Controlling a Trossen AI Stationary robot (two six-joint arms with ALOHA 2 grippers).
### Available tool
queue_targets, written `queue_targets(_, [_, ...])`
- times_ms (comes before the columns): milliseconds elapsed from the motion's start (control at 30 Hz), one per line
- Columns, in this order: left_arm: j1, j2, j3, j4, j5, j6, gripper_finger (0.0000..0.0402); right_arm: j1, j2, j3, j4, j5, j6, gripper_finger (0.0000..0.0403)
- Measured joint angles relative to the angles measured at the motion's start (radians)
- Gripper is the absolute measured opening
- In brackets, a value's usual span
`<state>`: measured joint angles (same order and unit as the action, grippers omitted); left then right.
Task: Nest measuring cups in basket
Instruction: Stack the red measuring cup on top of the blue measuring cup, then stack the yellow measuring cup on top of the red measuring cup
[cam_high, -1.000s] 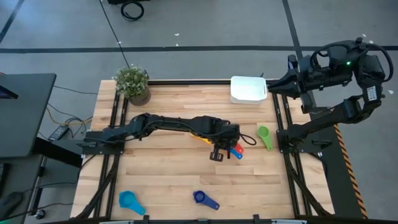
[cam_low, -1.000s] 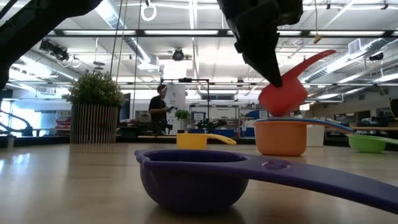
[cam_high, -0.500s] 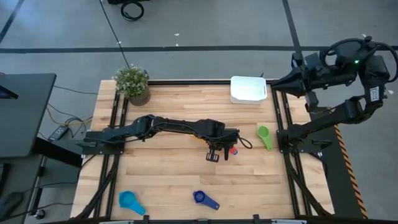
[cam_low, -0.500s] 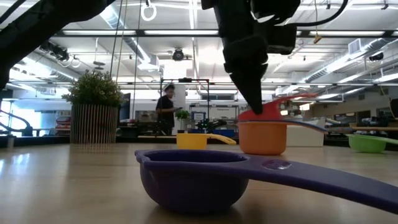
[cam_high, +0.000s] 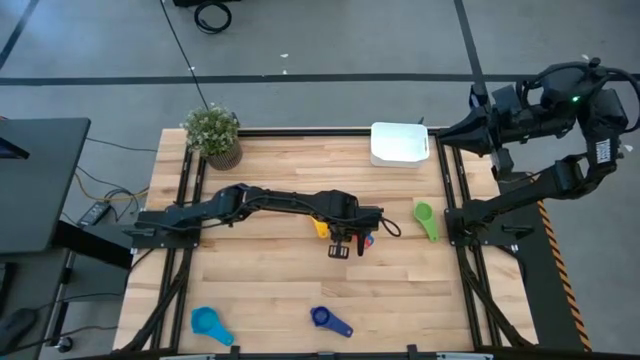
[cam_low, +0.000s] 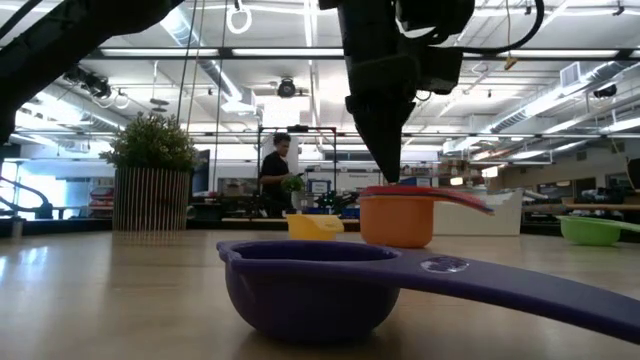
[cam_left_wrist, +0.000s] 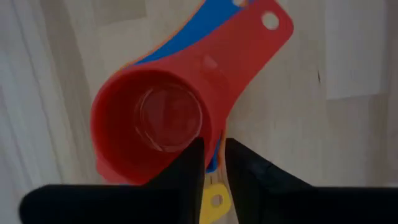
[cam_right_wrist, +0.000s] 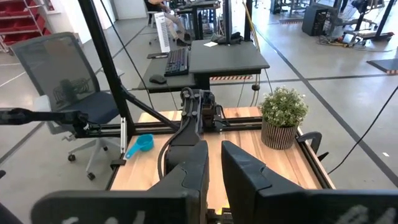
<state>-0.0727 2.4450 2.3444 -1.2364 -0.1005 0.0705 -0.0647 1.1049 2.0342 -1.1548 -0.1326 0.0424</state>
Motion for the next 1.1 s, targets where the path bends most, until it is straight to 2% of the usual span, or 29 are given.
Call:
queue_targets(267, [0.007, -0.073, 0.0, -0.037, -0.001, -0.071, 0.0074, 0.0, 0.001, 0.0, -0.034, 0.006, -0.001, 0.0052])
queue_targets(467, [0.022, -0.181, 0.0, -0.063, -0.003, -0.143, 0.0074, 0.0, 0.014, -0.009, -0.155, 0.015, -0.001, 0.0052])
queue_targets(667, [0.02, -0.311, 0.0, -0.103, -0.002, -0.229, 0.0075, 0.003, 0.014, -0.083, -0.173, -0.046, -0.027, 0.0052])
queue_targets(800, [0.018, -0.396, 0.001, -0.15, -0.002, -0.316, 0.0075, 0.031, 0.008, -0.119, -0.193, -0.074, -0.069, 0.0051])
queue_targets(967, [0.018, -0.487, 0.0, -0.219, -0.003, -0.459, 0.0075, 0.07, 0.008, -0.152, -0.2, -0.016, -0.072, 0.0051])
queue_targets(1100, [0.014, -0.548, 0.0, -0.284, -0.003, -0.579, 0.0075, 0.099, 0.01, -0.171, -0.218, -0.009, -0.078, 0.0051])
